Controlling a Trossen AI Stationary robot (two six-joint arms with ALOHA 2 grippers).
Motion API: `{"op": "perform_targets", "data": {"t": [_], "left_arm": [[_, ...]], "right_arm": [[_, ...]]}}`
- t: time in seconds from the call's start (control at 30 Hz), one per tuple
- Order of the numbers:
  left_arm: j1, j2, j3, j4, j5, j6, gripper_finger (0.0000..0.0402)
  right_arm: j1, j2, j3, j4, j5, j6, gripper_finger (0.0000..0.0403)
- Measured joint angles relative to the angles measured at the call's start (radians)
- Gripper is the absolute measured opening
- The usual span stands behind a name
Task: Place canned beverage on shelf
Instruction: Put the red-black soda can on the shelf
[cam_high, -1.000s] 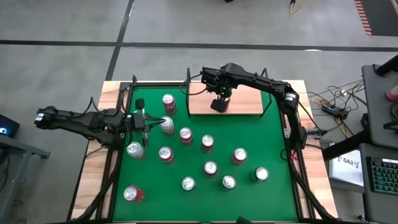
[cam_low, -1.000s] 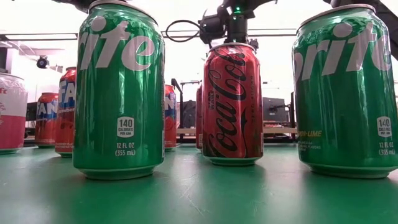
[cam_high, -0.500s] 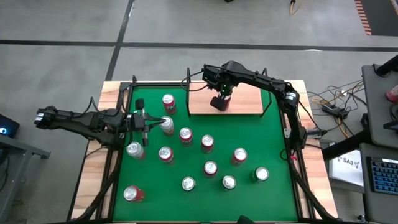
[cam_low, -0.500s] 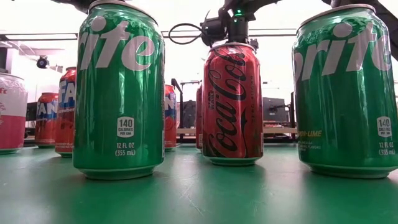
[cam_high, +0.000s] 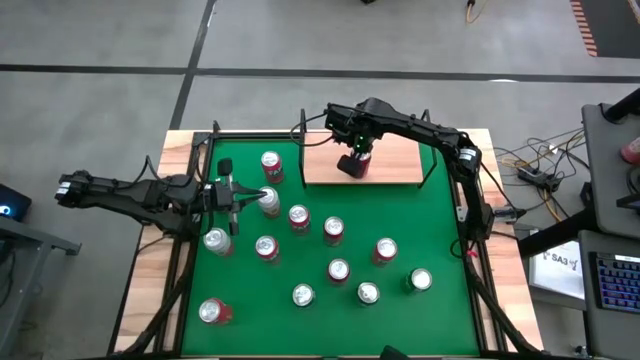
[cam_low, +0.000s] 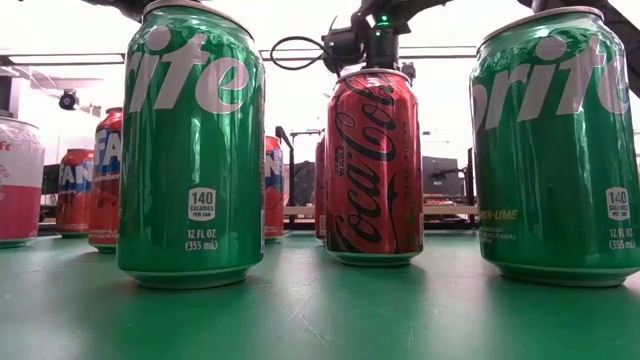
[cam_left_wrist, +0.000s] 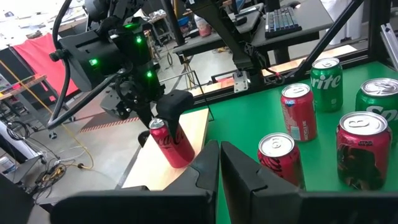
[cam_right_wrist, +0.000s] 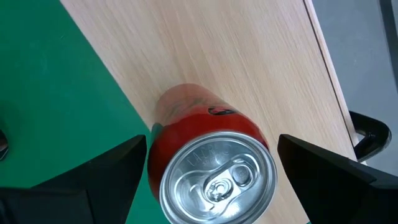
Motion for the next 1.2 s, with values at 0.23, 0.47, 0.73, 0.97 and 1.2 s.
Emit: {"op": "perform_targets", "data": {"t": [0.23,0.47,0.73,0.97,1.2], "left_arm": [[0.000,0.000,0.000,0.000,0.000,0.000,0.0000],[0.000,0.000,0.000,0.000,0.000,-0.003,0.0000],[0.000,0.000,0.000,0.000,0.000,-0.004,0.0000],[0.000,0.000,0.000,-0.001,0.000,-0.007,0.0000],[0.000,0.000,0.000,-0.030,0.001,-0.050,0.0000]], "right_arm": [[0.000,-0.001,0.000,0.000,0.007,0.011,0.0354],[0.000,-0.015,0.021,-0.002,0.007,0.019,0.0354],[0.000,-0.015,0.092,0.002,0.008,0.022,0.0354],[0.002,-0.015,0.172,0.016,0.000,0.041,0.0354],[0.050,-0.052,0.237,-0.019,-0.050,0.030,0.0341]]}}
